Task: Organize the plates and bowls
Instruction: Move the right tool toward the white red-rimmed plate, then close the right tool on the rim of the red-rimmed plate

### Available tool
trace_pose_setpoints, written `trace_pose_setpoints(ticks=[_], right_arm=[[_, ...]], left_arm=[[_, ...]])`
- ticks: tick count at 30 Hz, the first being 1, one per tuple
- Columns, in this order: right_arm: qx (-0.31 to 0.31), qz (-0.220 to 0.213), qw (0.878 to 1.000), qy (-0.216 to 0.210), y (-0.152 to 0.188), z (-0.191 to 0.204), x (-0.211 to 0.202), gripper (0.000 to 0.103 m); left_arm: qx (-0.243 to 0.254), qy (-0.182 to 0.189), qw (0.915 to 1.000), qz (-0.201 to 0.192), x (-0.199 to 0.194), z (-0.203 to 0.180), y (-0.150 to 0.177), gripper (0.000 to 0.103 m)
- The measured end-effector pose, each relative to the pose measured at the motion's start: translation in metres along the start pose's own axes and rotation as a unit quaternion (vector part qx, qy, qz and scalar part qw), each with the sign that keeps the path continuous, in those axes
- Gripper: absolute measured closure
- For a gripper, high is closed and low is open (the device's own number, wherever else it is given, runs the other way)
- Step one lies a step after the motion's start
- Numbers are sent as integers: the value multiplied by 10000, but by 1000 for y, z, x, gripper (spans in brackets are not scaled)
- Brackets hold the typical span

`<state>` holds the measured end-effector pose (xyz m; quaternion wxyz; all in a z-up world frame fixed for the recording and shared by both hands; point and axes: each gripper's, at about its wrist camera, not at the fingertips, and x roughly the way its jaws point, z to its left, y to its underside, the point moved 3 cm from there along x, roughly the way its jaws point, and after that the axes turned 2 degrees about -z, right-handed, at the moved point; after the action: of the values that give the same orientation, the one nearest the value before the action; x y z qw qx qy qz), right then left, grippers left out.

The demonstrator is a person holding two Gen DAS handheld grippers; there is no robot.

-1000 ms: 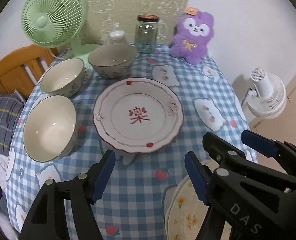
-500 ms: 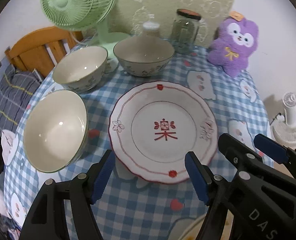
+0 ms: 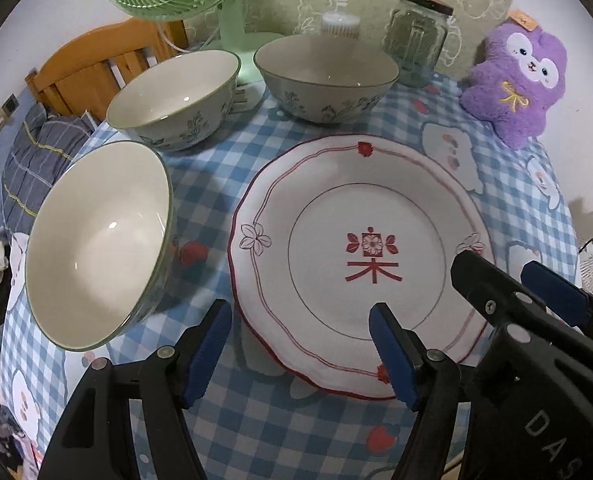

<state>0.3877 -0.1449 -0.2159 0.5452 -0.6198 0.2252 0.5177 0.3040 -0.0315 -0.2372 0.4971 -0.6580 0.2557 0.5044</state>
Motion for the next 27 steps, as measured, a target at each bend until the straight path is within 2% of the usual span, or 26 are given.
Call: trace_pose_setpoints(ticks=[10, 15, 27], right_arm=[[22, 166, 9998, -46, -1, -2, 25, 39], [-5, 145, 9999, 63, -5, -3, 34, 39], [131, 125, 9998, 15, -13, -5, 54, 39]], left_arm=[[-269, -29, 9994, 230, 23, 4, -2, 43], [-379, -21, 9992, 157, 26, 8, -5, 43], [-465, -70, 9989, -4, 29, 12, -12, 39]])
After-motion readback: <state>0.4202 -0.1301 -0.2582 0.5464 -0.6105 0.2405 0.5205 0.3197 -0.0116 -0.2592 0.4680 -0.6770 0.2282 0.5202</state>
